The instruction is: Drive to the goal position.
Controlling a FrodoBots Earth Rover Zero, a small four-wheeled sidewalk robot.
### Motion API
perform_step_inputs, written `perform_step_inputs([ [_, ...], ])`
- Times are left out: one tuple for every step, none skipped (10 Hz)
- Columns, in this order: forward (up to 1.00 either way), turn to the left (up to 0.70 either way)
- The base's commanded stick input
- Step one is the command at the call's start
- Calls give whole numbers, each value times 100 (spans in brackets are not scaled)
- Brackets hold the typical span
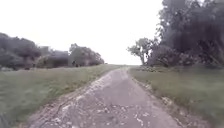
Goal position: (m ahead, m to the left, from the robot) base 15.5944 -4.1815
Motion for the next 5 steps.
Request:
perform_step_inputs([
  [100,0],
  [100,0],
  [100,0],
  [100,0],
  [100,0],
])
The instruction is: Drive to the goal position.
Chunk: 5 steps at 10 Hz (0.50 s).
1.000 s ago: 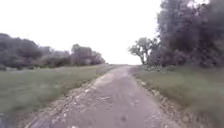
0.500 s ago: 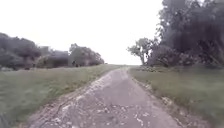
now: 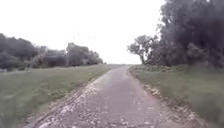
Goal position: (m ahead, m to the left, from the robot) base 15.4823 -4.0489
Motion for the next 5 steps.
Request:
perform_step_inputs([
  [100,0],
  [100,0],
  [100,0],
  [100,0],
  [100,0],
])
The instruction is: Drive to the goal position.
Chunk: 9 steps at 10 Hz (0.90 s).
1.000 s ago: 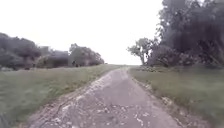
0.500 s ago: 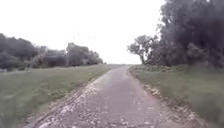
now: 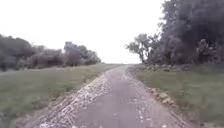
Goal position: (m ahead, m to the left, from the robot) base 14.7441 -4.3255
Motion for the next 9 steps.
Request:
perform_step_inputs([
  [100,0],
  [100,0],
  [100,0],
  [100,0],
  [100,0],
  [100,0],
  [100,0],
  [100,0],
  [100,0],
])
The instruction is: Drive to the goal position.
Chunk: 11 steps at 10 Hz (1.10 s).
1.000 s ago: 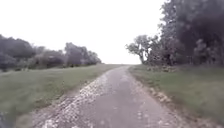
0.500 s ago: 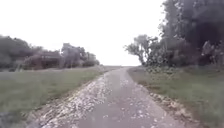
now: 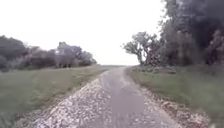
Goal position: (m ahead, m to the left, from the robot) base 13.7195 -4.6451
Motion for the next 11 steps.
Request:
perform_step_inputs([
  [100,0],
  [100,0],
  [100,0],
  [100,0],
  [100,0],
  [100,0],
  [100,0],
  [100,0],
  [100,0],
  [100,0],
  [100,0],
])
